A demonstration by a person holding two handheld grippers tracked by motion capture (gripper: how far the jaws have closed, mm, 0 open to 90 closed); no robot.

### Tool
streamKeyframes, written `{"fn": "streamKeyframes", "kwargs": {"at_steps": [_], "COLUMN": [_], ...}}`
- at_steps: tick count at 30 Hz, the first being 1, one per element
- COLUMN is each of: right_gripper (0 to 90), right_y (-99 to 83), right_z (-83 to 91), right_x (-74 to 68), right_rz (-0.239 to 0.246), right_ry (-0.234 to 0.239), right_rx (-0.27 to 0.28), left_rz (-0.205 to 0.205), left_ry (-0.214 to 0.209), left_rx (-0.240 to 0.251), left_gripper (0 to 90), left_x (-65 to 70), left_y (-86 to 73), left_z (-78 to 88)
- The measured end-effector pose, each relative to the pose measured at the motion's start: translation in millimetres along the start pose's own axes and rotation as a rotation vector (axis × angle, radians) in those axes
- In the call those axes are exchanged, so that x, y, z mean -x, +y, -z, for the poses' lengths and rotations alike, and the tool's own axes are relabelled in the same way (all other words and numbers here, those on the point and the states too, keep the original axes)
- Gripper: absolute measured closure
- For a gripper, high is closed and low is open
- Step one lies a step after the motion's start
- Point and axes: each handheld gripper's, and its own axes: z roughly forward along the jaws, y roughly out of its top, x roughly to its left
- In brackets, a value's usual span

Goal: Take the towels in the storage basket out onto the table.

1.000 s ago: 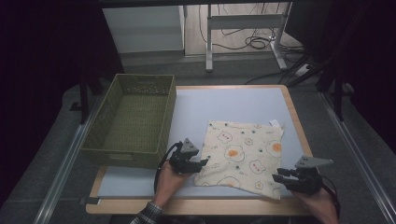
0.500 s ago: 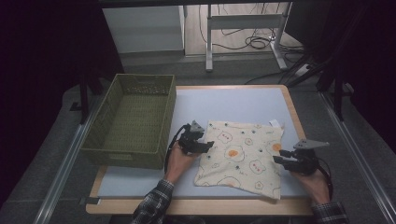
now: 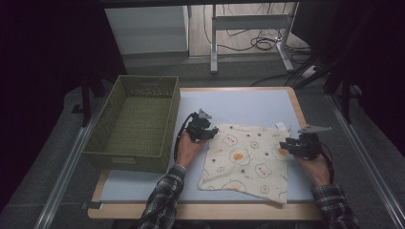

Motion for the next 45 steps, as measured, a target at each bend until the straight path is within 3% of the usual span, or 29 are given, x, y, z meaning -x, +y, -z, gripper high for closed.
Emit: {"fn": "streamKeyframes", "kwargs": {"at_steps": [9, 16, 21, 23, 26, 29, 30, 32, 34, 38, 45], "right_gripper": [68.6, 65.9, 62.8, 64.3, 71.0, 81.4, 85.4, 86.1, 87.5, 87.9, 87.9], "right_y": [19.2, 26.8, 26.3, 26.9, 28.5, 28.1, 28.2, 28.5, 30.6, 33.3, 52.8], "right_z": [-13.3, -27.3, -36.3, -37.3, -37.7, -37.7, -37.4, -37.2, -36.9, -36.6, -39.8], "right_x": [20.6, 38.3, 40.1, 39.2, 37.1, 35.0, 32.9, 32.4, 30.1, 28.0, 29.4], "right_rz": [-0.032, -0.058, -0.043, -0.042, -0.031, -0.050, -0.052, -0.052, -0.045, -0.032, -0.013], "right_ry": [-0.062, -0.085, -0.101, -0.108, -0.141, -0.138, -0.132, -0.130, -0.124, -0.120, -0.123], "right_rx": [0.000, -0.010, -0.032, -0.031, -0.051, -0.050, -0.056, -0.060, -0.077, -0.074, -0.027], "left_rz": [0.010, 0.018, 0.004, -0.007, 0.009, 0.010, 0.024, 0.029, 0.027, -0.001, 0.023], "left_ry": [0.016, 0.017, 0.042, 0.046, 0.024, 0.004, -0.006, -0.021, -0.044, 0.006, 0.063], "left_rx": [0.002, -0.003, -0.023, -0.020, -0.022, -0.025, -0.029, -0.034, -0.041, -0.041, -0.001], "left_gripper": [60.5, 55.9, 50.8, 50.0, 50.2, 61.7, 70.1, 74.5, 86.3, 87.9, 87.7], "left_x": [-12.0, -15.6, -15.9, -15.9, -17.2, -15.8, -15.6, -16.0, -16.2, -16.3, -35.2], "left_y": [11.3, 13.9, 14.3, 13.6, 14.2, 14.3, 14.7, 15.2, 16.0, 17.9, 28.8], "left_z": [-11.2, -23.6, -32.6, -35.0, -36.4, -36.0, -35.5, -35.2, -34.4, -32.6, -18.7]}}
